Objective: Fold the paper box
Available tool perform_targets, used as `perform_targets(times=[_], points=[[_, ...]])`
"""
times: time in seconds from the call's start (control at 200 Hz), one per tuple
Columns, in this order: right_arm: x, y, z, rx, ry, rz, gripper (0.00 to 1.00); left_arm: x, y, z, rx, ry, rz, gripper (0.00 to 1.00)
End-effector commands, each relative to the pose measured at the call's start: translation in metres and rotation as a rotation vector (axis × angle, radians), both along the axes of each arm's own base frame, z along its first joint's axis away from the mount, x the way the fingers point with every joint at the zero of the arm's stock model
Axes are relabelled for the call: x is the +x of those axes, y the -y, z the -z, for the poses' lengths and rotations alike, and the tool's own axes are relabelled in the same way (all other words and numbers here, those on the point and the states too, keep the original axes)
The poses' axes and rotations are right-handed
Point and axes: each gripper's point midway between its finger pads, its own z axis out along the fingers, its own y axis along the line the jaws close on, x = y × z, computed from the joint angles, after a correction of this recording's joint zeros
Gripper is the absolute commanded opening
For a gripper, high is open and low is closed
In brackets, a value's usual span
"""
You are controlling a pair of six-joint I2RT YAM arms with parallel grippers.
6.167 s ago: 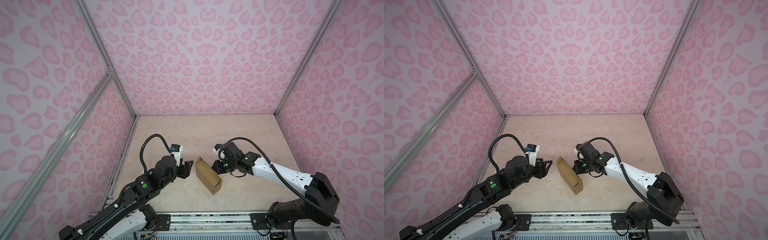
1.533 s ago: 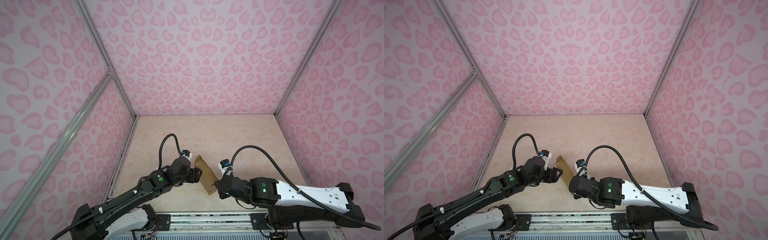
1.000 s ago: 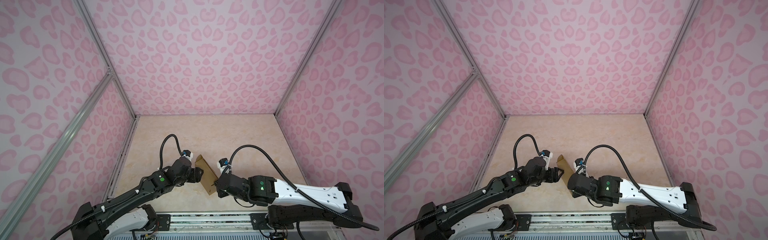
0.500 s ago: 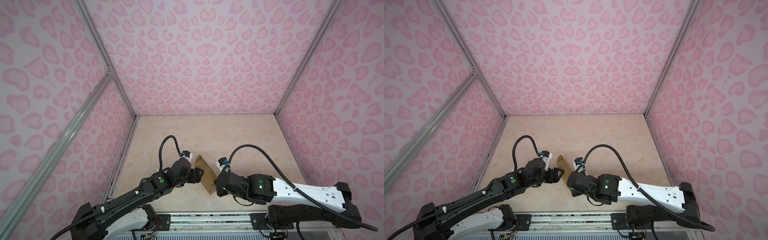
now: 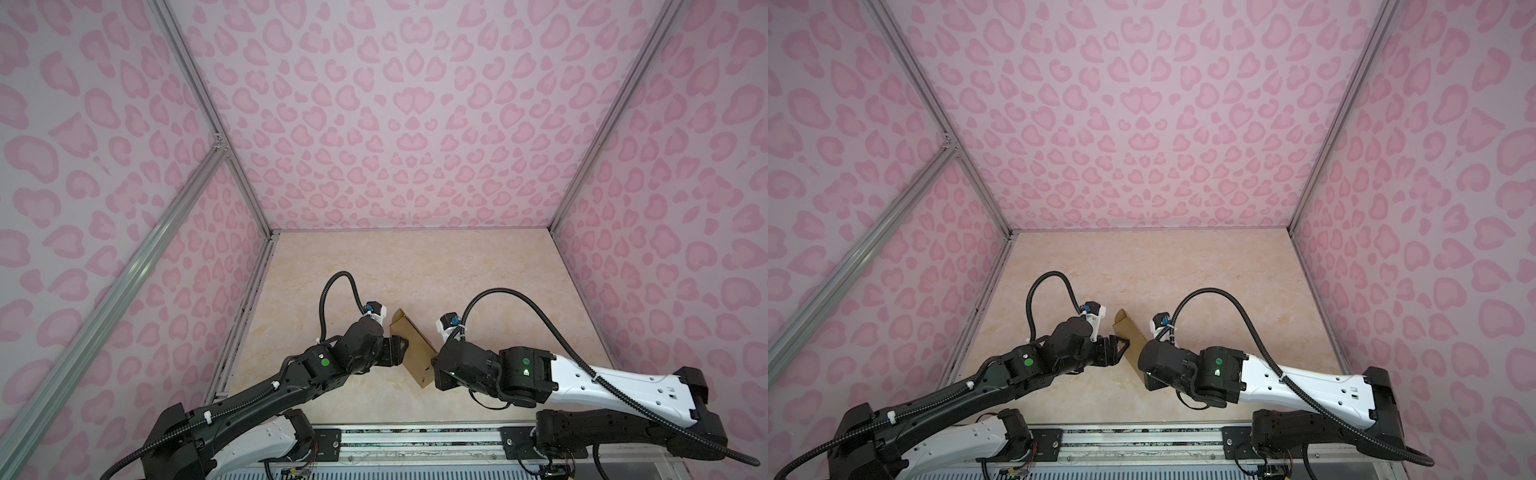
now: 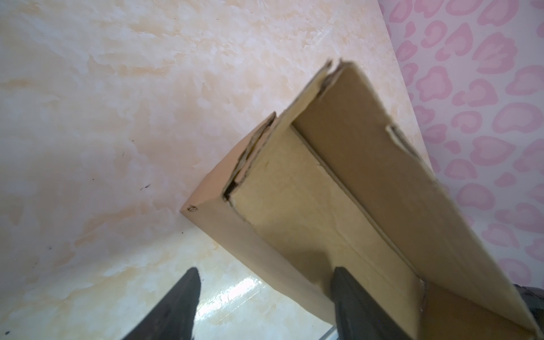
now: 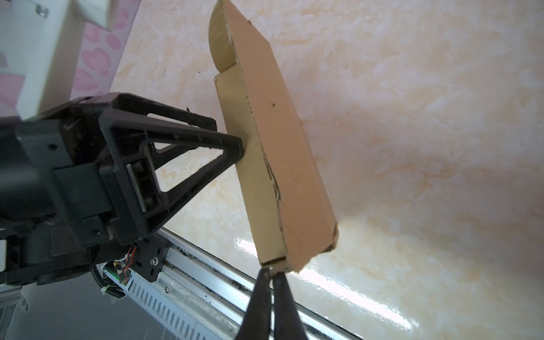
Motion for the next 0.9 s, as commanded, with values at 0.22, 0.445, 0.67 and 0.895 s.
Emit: perform_targets(times=[0.22, 0.445, 0.67, 0.895], points=[[0.0072, -0.0019, -0.0043, 0.044, 0.018, 0.026, 0.05, -0.0126, -0.0122, 0.0245, 0.090, -0.069, 0.010, 0.73], [0.0108, -0.0004, -0.0073, 0.064, 0.024, 0.046, 0.04, -0.0138, -0.0111, 0.0254, 0.088, -0.072, 0.014, 0.73], [0.0137, 0.0002, -0.0101, 0.080, 0.028, 0.058, 0.02, -0.0144, -0.0110, 0.0263, 0.090, -0.073, 0.015, 0.73], [0.0134, -0.0002, -0.0076, 0.078, 0.019, 0.054, 0.01, -0.0143, -0.0100, 0.0252, 0.086, -0.071, 0.015, 0.73]])
